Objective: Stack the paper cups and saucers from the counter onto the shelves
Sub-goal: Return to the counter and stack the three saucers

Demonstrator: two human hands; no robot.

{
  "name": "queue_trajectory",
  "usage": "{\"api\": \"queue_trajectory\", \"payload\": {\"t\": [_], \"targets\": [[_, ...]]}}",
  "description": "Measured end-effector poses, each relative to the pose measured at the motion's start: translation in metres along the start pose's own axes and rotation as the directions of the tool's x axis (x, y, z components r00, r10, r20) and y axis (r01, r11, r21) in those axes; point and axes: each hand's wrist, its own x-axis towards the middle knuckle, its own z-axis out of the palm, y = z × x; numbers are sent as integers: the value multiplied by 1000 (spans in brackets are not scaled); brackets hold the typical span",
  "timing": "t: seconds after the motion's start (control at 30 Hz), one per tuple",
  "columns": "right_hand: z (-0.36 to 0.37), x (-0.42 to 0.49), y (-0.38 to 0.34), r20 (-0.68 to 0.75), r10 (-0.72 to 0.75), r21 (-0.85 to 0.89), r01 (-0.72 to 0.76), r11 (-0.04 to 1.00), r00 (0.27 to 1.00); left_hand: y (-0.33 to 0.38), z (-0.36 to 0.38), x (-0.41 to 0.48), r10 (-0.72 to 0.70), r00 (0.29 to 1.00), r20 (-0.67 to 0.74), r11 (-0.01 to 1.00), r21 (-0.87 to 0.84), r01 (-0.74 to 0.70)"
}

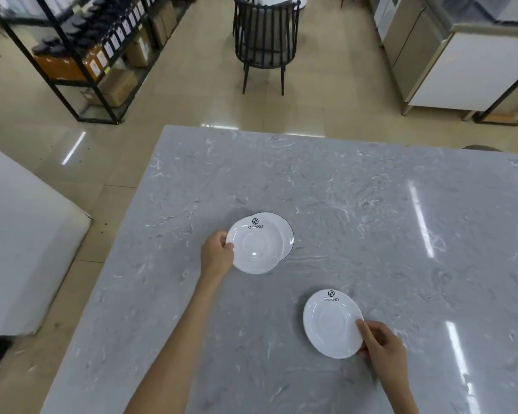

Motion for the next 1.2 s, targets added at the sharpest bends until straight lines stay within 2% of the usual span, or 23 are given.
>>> {"api": "queue_trajectory", "payload": {"t": [0.33,0.5,0.7,1.2], "targets": [[4,3,-1,-34,43,-7,-43,999,999,15,33,43,-17,995,97,983,181,-1],[4,1,-3,-37,27,-16,-28,999,999,17,41,44,-4,998,64,975,224,-10],[5,-2,-7,-34,21,9,-20,1000,999,27,56,32,19,999,25,905,425,-28],[1,4,-5,3,32,-31,-32,999,999,26,64,34,45,999,-6,876,481,-37]]}}
